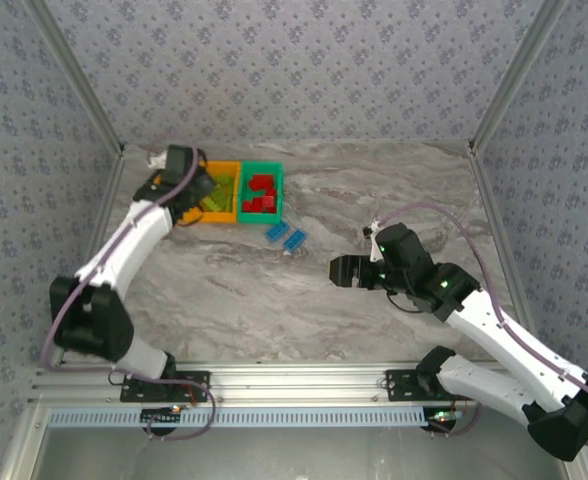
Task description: Sort the legos into containers by color
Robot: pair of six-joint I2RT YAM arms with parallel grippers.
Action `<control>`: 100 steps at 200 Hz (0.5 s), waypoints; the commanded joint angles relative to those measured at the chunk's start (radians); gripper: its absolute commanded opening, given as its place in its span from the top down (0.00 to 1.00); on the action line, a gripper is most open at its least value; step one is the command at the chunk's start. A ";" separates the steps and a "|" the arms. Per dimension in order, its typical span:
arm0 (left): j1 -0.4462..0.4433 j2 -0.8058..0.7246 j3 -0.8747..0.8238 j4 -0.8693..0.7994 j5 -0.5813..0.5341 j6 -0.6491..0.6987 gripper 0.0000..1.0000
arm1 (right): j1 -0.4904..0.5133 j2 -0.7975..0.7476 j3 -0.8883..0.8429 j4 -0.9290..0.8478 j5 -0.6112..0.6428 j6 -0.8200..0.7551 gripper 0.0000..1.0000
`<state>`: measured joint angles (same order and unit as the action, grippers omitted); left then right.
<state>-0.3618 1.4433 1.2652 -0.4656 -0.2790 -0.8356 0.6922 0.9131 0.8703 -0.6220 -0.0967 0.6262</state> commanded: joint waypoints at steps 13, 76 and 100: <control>-0.283 -0.038 -0.113 0.049 -0.044 0.019 0.46 | -0.011 0.040 0.015 0.043 0.034 0.026 0.11; -0.406 0.370 0.098 -0.004 0.147 0.394 0.43 | -0.013 0.033 0.007 0.025 0.052 0.044 0.11; -0.398 0.495 0.162 0.037 0.140 0.493 0.40 | -0.014 0.017 -0.004 -0.001 0.060 0.049 0.11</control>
<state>-0.7712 1.8675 1.3399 -0.4461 -0.1558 -0.5030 0.6853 0.9592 0.8700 -0.5941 -0.0662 0.6521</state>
